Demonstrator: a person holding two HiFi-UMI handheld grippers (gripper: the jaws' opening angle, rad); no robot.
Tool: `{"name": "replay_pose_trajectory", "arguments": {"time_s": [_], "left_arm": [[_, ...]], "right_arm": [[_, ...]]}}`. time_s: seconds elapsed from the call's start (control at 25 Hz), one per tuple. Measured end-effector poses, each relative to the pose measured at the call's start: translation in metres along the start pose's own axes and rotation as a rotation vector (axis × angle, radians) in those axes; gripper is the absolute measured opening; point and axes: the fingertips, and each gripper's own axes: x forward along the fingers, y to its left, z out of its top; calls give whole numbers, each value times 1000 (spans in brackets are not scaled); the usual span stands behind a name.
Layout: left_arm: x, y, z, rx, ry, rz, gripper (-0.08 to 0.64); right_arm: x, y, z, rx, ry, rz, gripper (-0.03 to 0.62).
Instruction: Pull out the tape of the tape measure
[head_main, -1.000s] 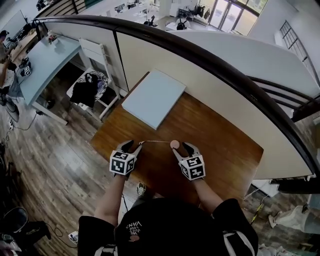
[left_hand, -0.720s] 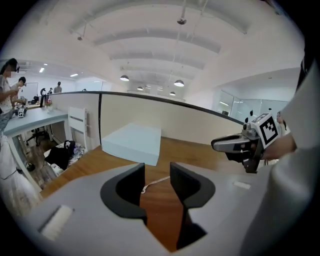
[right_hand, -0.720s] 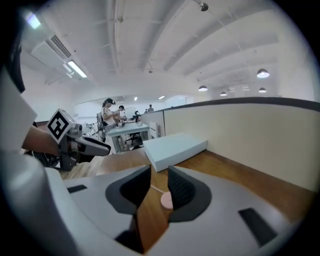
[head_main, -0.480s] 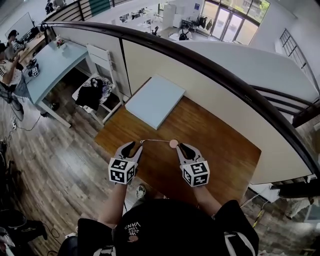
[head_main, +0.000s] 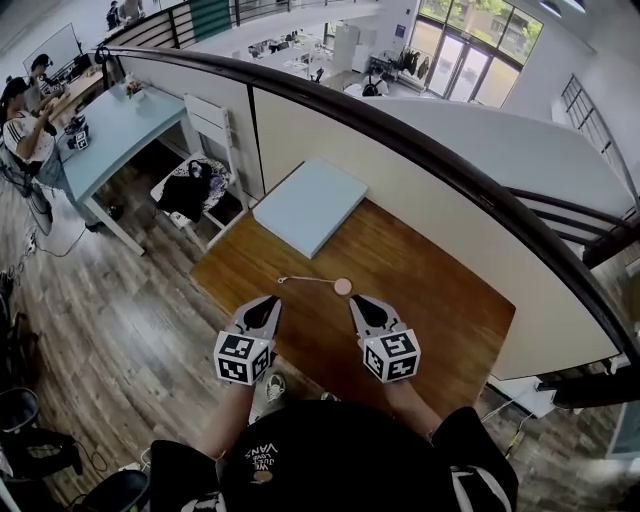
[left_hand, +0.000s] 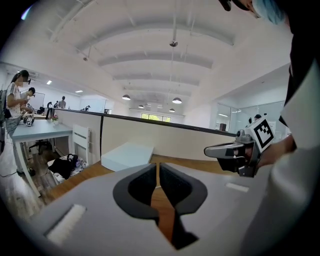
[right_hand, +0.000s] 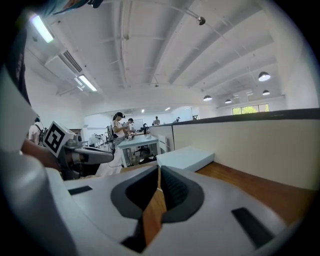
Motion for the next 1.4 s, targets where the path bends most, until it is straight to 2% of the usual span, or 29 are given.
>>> {"name": "replay_pose_trajectory", "arguments": {"time_s": [0.32, 0.8, 1.4], "left_arm": [[-23, -32, -6, -18, -26, 23, 11], [-40, -63, -19, -43, -50, 47, 11], [-58, -75, -26, -43, -58, 66, 11]], "right_arm": [[-26, 3, 1, -19, -1, 40, 17], [-44, 14, -17, -44, 32, 102, 12], [-53, 25, -28, -44, 41, 131, 12]]}}
